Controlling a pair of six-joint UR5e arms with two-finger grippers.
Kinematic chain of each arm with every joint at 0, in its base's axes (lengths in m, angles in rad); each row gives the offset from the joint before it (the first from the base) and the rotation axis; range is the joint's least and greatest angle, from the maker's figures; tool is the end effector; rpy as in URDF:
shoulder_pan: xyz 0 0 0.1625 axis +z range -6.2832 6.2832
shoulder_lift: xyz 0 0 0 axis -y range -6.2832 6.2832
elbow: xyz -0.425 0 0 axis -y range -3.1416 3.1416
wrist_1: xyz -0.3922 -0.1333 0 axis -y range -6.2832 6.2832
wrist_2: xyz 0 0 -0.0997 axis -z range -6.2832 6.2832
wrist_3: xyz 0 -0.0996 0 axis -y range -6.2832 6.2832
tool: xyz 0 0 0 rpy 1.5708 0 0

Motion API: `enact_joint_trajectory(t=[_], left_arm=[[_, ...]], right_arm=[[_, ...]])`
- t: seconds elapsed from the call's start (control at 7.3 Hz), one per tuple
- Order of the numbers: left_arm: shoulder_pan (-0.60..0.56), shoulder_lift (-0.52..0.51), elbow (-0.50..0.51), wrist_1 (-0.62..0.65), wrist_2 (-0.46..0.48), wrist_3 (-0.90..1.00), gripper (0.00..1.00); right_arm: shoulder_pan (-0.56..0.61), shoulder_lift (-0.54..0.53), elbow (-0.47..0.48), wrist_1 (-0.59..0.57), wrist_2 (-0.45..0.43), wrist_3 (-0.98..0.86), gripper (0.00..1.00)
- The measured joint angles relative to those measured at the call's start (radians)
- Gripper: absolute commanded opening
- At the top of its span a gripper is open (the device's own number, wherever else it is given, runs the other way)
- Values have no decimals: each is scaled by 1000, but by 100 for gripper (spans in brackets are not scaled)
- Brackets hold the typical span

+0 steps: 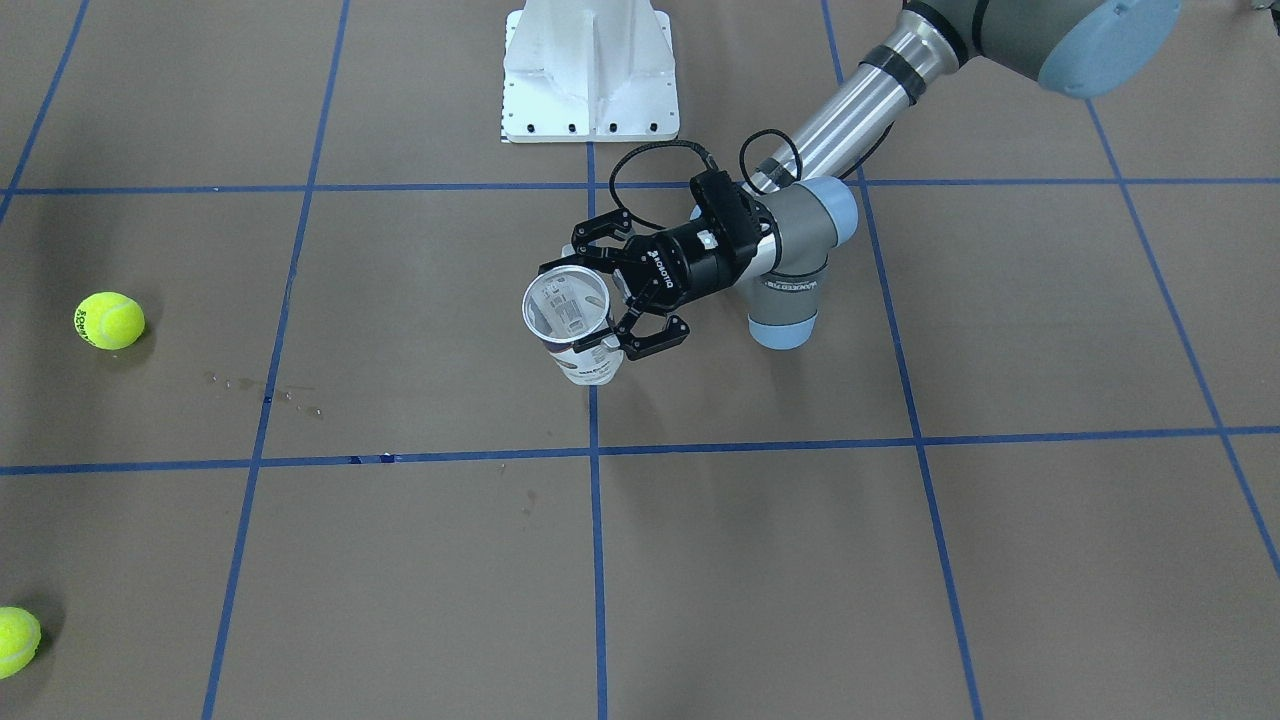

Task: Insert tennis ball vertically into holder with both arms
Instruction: 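Lower the upright can onto the table with the left gripper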

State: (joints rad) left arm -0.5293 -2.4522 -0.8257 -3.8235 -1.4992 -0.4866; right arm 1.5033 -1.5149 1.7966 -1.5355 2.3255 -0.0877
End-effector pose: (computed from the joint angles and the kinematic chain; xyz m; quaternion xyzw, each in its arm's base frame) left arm 0.5434 -0.4805 0.2389 0.6802 0.6335 0.0686 0.3623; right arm 0.0300 -0.5210 0.5157 0.1504 -0.3623 -0.1291 0.9107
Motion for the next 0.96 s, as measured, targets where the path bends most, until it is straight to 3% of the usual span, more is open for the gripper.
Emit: enact_joint_trajectory(t=[0.41,0.96], left_arm=[[-1,-2,0,1,-97,40,69],[5,-4,-4,-7,-130,40,73]], right_arm=[[0,1,1,0,-1,-1,99],[0,0,1,0,-1,-2,99]])
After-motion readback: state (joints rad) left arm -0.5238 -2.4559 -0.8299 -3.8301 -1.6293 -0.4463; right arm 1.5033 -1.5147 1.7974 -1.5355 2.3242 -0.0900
